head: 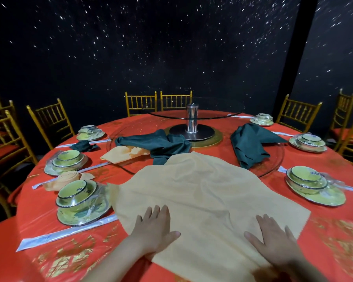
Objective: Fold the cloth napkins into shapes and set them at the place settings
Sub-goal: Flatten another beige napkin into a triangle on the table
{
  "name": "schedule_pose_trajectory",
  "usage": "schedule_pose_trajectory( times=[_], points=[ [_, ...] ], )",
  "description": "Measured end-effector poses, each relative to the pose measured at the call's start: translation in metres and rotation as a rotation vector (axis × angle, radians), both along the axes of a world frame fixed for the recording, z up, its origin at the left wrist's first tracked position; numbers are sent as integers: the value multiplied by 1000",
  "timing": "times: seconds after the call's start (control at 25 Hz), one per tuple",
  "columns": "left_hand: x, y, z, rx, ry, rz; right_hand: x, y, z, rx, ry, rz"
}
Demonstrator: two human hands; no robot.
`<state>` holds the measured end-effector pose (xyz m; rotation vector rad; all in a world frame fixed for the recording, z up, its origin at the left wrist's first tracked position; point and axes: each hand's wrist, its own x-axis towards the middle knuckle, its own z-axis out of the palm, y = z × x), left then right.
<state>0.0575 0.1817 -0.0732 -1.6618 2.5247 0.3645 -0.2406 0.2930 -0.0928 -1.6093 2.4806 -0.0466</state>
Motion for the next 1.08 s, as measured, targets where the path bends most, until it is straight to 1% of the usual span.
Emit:
schedule_pose_trajectory(
  times=[0.12,0.24,0.32,0.4,0.44,0.48,0.56,0.64,0.68,0.72,0.8,0.84,0.88,0.92,1.0,1.04,1.08],
  points=[
    [2,-14,-6,-29,51,13,-8,-7,1,-49,12,-19],
    [5,-14,-7,-124,70,-23,-18,-14,3,-45,18,-30],
    [7,-5,-9,-162,162,-190,-18,-11,7,-84,18,11],
    [11,12,-8,-71,349,-396,-12,-3,10,-215,-53,111],
    [14,20,-8,-13,409,-484,-5,2,13,-268,-105,183],
    [16,25,-12,15,428,-563,3,9,17,-288,-156,251],
    [20,31,-23,-50,459,-627,20,22,24,-291,-262,367],
    [20,35,-26,-138,546,-600,36,34,32,-230,-366,482],
    [17,38,-21,-120,596,-560,42,39,34,-195,-429,523],
    [13,42,-15,-58,646,-505,47,44,36,-171,-506,534],
    [1,46,2,71,709,-412,52,54,41,-147,-680,466],
    [-5,48,8,90,723,-370,52,58,45,-144,-718,433],
    [-10,48,14,108,734,-309,54,62,54,-137,-687,449],
    [-15,48,16,132,744,-238,54,65,62,-107,-612,470],
    [-22,49,19,224,795,-97,56,69,75,-10,-369,513],
    [-24,50,20,273,823,-42,58,70,77,-26,-270,515],
    [-26,51,21,305,841,-21,59,70,77,-104,-228,509]
  ],
)
